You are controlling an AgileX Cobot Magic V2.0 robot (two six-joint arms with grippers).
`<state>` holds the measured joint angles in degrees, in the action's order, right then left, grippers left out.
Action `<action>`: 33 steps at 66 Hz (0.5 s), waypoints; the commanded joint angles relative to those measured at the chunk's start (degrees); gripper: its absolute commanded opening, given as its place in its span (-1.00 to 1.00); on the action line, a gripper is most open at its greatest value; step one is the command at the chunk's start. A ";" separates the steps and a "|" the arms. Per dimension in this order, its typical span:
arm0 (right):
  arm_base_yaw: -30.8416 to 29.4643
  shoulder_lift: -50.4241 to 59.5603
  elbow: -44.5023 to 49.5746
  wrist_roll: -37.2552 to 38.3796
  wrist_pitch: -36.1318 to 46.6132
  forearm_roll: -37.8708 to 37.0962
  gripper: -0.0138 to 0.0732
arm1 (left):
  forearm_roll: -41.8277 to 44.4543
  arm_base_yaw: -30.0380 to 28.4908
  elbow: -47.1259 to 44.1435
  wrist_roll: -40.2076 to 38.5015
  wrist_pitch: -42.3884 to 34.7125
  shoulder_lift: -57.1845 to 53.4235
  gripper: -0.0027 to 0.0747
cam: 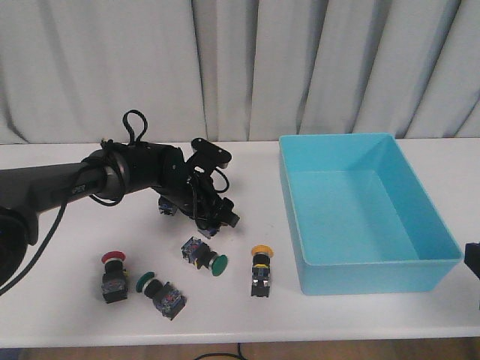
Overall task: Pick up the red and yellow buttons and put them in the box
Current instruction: 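Lift the red button with the left gripper toward the right gripper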
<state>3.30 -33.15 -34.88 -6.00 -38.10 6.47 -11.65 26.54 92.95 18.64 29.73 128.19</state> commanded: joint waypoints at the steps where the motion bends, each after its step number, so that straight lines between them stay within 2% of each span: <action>1: -0.34 -0.44 -1.52 -0.63 3.60 0.08 0.46 | -0.49 -0.12 1.93 -0.28 -2.26 -3.52 0.21; 19: -0.34 -0.44 -1.52 -0.63 3.72 0.08 0.46 | -0.49 -0.12 1.93 -0.28 -0.35 -4.63 -0.33; 33: -0.34 -0.44 -1.52 -0.63 3.64 0.08 0.46 | -0.49 -0.41 1.86 -0.28 2.15 -11.53 -0.55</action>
<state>3.30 -33.15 -34.88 -6.00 -38.14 6.47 -11.46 26.54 93.14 18.64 32.90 124.56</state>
